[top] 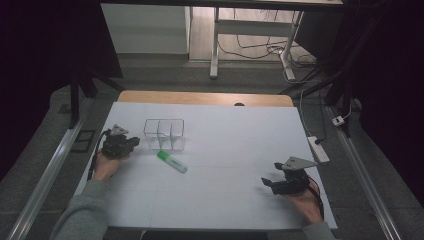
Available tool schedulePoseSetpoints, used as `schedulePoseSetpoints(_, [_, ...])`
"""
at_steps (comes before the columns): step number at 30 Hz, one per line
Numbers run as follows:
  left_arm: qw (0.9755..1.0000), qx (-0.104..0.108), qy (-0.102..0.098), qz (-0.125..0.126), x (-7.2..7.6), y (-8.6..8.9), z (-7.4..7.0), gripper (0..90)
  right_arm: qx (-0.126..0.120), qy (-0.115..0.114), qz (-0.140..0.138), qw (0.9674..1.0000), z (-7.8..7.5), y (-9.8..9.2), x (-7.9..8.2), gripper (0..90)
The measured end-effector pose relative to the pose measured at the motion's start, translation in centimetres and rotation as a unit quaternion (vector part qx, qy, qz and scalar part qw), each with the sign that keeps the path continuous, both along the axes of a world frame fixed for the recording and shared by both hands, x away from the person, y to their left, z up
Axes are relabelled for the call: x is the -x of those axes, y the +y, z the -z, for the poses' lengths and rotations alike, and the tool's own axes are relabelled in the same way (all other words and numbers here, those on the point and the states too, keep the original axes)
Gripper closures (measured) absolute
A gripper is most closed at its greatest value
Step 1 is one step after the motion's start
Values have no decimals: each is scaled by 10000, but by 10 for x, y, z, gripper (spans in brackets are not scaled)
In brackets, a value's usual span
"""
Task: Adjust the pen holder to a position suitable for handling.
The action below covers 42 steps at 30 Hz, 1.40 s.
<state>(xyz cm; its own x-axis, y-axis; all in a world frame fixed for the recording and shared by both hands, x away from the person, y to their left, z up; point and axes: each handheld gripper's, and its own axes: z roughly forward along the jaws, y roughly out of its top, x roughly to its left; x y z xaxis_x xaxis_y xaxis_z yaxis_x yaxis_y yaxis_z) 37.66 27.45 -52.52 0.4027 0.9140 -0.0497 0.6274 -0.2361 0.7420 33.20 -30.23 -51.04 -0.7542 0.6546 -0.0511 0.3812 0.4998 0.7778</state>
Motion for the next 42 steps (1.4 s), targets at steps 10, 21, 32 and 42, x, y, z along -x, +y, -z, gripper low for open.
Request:
schedulePoseSetpoints(10, [9999,44,109,84,-17,-2,5,893,61,14,-5,10000,1,1,0,203])
schedulePoseSetpoints(21, [9997,86,146,186,-23,-10,7,892,86,37,-13,10000,1,2,0,203])
schedulePoseSetpoints(32, [9994,36,187,281,-25,-19,8,893,104,44,-18,9999,2,2,0,204])
schedulePoseSetpoints(42, [9992,28,198,360,-27,-29,7,892,119,70,-61,9999,2,4,-1,204])
